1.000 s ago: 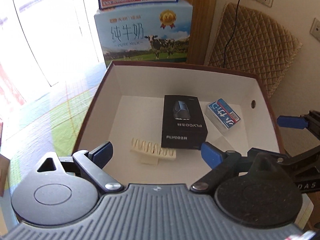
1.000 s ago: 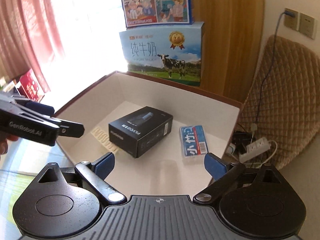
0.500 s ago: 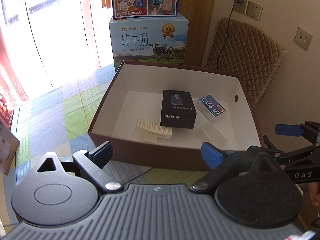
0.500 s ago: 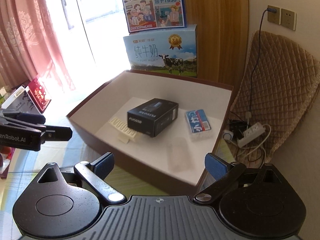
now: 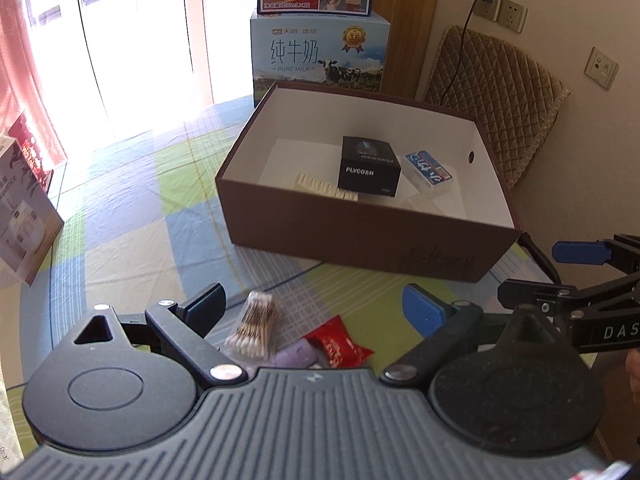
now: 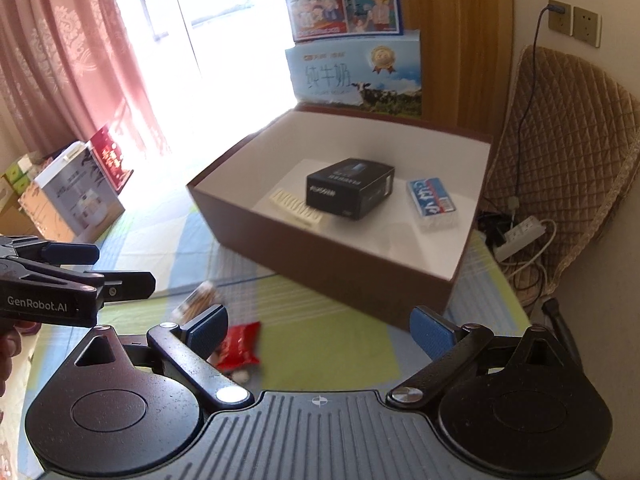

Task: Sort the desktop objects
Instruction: 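Withdraw both tools from the box toward the table items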

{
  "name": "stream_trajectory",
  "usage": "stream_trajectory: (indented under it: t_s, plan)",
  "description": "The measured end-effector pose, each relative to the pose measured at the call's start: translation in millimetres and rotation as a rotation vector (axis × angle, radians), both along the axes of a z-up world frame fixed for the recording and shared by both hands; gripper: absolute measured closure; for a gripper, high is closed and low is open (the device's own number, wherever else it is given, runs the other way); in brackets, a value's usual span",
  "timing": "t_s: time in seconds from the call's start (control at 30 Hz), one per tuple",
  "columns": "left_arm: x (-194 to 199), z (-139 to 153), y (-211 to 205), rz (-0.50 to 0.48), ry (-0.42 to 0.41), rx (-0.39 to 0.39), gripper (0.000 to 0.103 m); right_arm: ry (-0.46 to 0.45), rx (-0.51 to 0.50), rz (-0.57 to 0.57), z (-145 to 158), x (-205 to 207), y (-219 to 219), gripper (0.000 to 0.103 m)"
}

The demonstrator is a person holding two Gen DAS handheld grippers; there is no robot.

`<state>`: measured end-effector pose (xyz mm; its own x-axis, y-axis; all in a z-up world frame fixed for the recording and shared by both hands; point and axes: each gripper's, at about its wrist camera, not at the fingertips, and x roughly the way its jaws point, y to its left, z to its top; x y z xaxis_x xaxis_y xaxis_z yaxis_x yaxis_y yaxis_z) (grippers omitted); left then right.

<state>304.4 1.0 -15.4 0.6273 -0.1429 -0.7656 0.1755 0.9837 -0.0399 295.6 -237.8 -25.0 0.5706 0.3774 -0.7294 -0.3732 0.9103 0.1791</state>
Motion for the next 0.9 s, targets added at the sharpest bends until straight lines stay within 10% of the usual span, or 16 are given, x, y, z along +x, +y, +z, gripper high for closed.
stream_trajectory:
  t_s: [0.9]
  plan:
    - [-84,-49,62,0.058,0.146,0.067,0.01,0.171,-0.019,0.106,-54,-59,46,0.008]
